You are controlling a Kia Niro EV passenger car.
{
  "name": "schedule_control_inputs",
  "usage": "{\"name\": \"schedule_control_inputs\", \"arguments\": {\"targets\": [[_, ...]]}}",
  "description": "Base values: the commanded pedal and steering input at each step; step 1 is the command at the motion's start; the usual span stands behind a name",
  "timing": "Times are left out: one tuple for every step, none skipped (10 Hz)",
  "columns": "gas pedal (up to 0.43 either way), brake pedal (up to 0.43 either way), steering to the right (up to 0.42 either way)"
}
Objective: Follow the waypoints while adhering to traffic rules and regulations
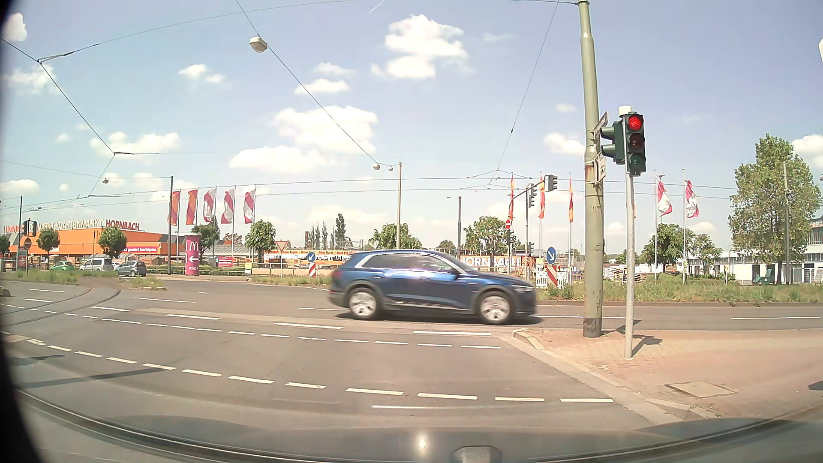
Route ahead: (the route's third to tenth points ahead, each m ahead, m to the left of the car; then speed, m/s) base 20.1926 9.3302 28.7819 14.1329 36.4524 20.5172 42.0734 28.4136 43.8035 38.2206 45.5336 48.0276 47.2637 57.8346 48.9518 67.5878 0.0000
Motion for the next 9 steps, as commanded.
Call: {"name": "schedule_control_inputs", "arguments": {"targets": [[0.000, 0.348, -0.049], [0.000, 0.348, -0.048], [0.000, 0.348, -0.048], [0.000, 0.348, -0.048], [0.000, 0.348, -0.048], [0.000, 0.348, -0.049], [0.000, 0.348, -0.049], [0.000, 0.354, -0.048], [0.000, 0.354, -0.048]]}}
